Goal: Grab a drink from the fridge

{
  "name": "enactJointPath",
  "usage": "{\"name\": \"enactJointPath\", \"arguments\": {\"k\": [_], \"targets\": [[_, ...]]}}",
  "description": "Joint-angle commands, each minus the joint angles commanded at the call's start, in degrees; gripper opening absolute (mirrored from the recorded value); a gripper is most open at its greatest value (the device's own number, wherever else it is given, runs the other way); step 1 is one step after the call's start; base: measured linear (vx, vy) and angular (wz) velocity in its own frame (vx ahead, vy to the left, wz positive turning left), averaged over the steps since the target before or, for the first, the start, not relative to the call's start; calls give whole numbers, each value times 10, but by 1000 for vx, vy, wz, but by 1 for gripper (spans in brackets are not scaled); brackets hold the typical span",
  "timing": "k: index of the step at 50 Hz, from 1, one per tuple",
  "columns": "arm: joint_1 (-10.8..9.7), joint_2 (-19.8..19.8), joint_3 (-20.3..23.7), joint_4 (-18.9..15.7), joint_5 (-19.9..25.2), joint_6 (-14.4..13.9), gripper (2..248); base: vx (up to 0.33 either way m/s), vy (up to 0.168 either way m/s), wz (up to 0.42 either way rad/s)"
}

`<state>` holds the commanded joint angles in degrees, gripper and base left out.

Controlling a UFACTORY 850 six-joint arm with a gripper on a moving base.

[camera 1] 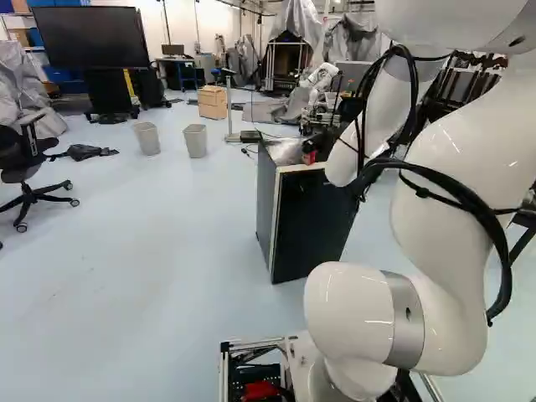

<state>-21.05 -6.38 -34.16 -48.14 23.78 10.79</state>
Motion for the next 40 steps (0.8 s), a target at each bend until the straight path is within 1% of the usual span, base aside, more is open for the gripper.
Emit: {"name": "enactJointPath", "arguments": {"k": [26, 35, 40], "targets": [[-10, 39, 41, 33, 110, 0, 247, 0, 0, 0], [-12, 43, 46, 46, 147, 0, 247, 0, 0, 0], [-12, 39, 46, 54, 166, 0, 247, 0, 0, 0]]}}
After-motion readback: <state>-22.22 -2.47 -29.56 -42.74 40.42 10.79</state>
